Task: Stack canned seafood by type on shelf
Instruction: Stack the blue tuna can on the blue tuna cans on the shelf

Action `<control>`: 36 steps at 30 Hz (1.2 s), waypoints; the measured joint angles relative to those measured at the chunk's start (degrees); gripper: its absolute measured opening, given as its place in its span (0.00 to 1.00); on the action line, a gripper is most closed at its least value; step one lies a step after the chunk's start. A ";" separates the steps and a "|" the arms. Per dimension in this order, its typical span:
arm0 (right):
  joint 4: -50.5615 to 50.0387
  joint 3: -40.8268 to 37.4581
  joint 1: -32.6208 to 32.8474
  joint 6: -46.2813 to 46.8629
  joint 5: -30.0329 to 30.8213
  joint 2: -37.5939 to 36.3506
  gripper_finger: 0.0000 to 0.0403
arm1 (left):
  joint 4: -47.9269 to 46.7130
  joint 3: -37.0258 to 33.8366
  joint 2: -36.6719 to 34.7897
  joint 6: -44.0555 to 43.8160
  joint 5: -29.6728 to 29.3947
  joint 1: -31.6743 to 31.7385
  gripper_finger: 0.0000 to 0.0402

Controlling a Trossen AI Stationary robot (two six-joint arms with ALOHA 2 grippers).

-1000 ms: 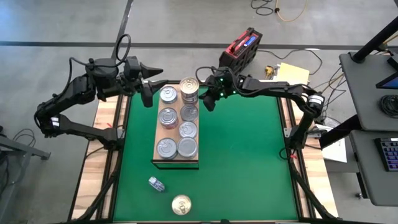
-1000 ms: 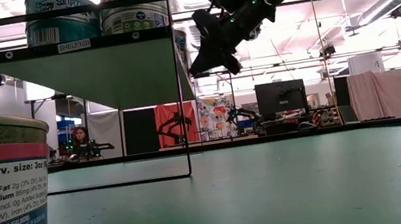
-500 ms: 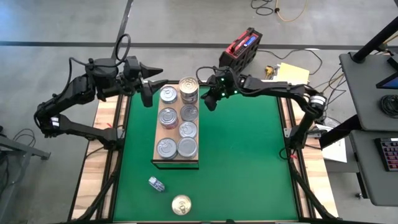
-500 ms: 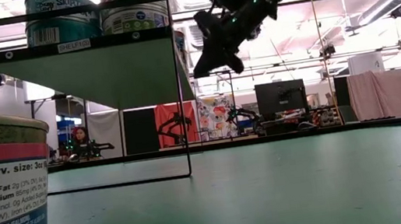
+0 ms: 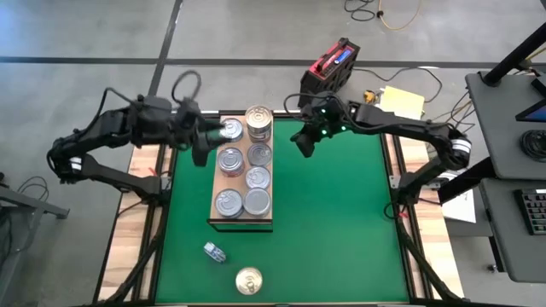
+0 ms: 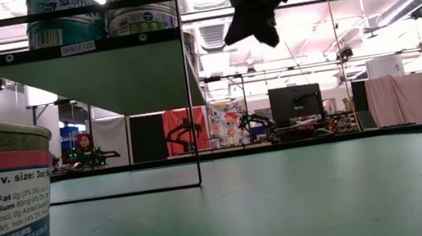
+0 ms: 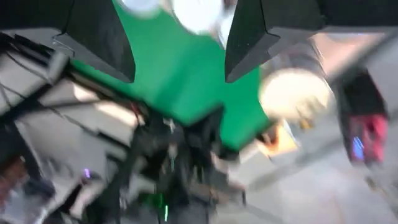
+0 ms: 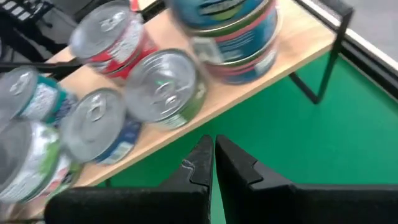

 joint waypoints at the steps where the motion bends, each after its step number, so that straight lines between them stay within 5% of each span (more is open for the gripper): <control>1: -0.11 -0.15 0.56 0.02 0.00 -0.70 0.02 | -2.05 0.00 -0.09 -2.10 0.21 -1.41 0.58; 13: -1.48 -1.43 3.00 -1.44 -0.44 -4.64 0.02 | -7.98 0.00 0.50 -21.68 3.79 -19.20 0.58; 18: -1.73 -1.62 3.02 -2.71 -0.44 -4.53 0.02 | -7.97 0.00 2.84 -26.52 5.25 -22.90 0.58; 28: -4.01 -1.77 3.02 -3.57 -0.46 -4.53 0.02 | -4.35 0.02 10.45 -33.67 17.45 -26.78 0.58; 36: -5.57 -1.77 3.06 -4.80 -0.52 -4.53 0.02 | -4.38 0.02 13.28 -37.72 18.66 -30.49 0.58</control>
